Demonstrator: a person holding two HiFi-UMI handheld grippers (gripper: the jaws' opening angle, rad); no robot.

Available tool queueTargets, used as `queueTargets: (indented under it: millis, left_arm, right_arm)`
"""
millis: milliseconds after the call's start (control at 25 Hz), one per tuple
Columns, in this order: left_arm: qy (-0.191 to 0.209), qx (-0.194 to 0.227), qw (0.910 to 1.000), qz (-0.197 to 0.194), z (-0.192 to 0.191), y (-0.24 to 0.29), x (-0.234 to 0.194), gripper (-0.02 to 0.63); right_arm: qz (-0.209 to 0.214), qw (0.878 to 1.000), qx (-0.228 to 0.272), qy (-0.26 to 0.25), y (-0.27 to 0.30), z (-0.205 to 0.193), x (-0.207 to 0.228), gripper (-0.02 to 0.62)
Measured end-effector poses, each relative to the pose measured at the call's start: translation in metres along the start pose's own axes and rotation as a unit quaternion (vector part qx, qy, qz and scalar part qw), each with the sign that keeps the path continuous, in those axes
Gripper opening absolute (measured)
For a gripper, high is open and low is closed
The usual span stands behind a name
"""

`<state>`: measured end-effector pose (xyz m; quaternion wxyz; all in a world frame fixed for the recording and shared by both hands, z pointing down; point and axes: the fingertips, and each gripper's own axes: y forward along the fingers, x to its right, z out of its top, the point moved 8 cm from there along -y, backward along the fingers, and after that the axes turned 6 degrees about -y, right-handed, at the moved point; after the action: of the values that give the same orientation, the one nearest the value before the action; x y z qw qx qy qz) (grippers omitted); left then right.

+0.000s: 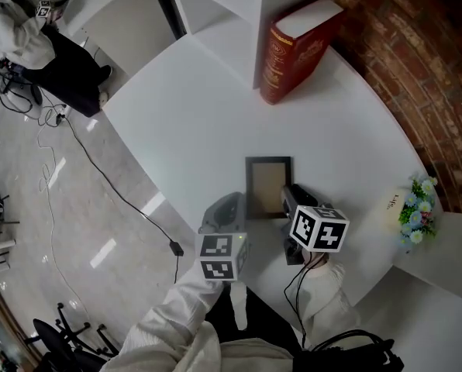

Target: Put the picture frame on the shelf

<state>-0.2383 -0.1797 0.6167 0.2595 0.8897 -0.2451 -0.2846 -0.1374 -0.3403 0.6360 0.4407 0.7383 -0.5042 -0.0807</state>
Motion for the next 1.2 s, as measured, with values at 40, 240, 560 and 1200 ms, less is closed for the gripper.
queueTargets:
  millis: [40,240,560,1200]
  left_arm:
    - [0.0,-0.001,1.0,0.001,-0.001,0.0,0.0,0.008]
    - [0.004,-0.005,1.0,-0.001,-0.003,0.004,0.001,0.008]
    - [0.007,-0.007,0.9999,-0.003,-0.005,0.003,0.002,0.008]
    - [0.028,0.004,0.9994,-0.021,0.002,-0.024,0.003,0.008]
  right_arm:
    - [0.0,1.0,-0.004,-0.003,0.001,0.0,0.0,0.092]
    - [0.005,1.0,-0.021,-0.018,0.004,0.002,0.0,0.092]
    - [0.007,1.0,-0.018,-0.017,0.003,0.002,0.001,0.087]
    - [-0.041,0.998,0.047,0.027,-0.036,-0.003,0.0,0.075]
